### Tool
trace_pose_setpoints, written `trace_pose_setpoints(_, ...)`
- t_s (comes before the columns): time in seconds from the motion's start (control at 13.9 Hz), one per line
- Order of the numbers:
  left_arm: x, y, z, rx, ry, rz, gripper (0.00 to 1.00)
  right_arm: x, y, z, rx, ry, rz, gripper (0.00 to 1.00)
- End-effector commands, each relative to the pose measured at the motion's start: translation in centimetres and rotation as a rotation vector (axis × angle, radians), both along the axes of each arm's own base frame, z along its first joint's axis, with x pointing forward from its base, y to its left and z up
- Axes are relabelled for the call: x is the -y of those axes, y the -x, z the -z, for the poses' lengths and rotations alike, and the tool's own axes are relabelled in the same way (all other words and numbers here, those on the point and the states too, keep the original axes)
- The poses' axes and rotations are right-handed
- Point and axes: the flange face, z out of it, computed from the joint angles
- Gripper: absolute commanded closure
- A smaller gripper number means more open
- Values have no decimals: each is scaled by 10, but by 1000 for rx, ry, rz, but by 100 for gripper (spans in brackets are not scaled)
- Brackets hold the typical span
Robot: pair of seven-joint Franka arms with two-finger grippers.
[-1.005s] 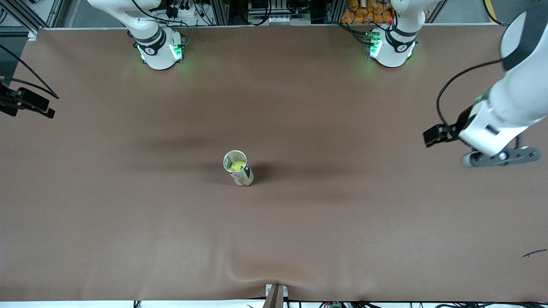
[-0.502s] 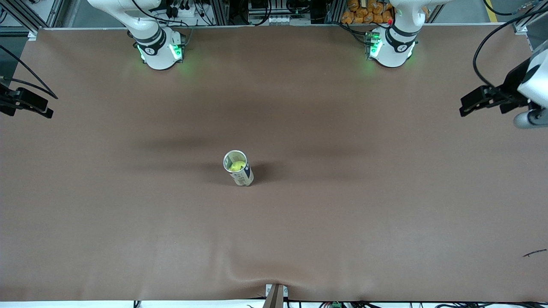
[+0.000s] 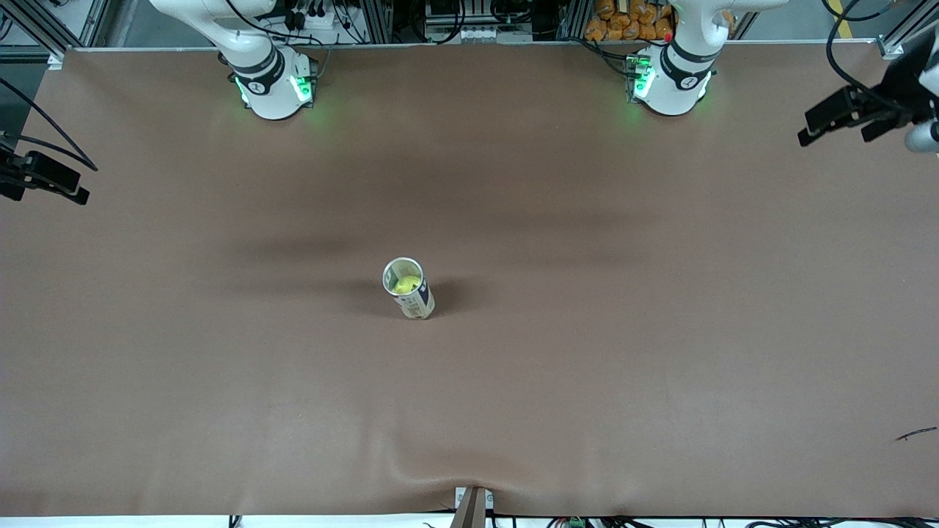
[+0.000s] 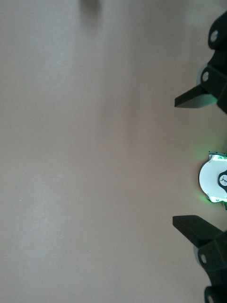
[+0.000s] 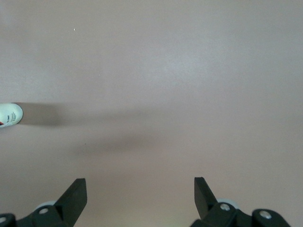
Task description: Insert tennis ball vertically with right arm
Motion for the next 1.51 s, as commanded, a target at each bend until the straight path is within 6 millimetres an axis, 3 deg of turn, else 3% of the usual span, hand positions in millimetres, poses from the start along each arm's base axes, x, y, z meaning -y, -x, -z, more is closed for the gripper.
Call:
trace_pose_setpoints(0.0,10,22,-9,43,-22,25,0,0,2,-6,4,11,0,0)
trace_pose_setpoints(0.22,22,22,-17,101,-171,80,0,-2,2,-5,0,4,-2,0)
trace_pose_setpoints(0.93,25,8,-4,99,-92,99,0,-2,2,-4,0,4,-3,0)
trace_pose_setpoints(1.44,14,5,-7,104,-73,131,0,-4,2,-5,1,4,-6,0)
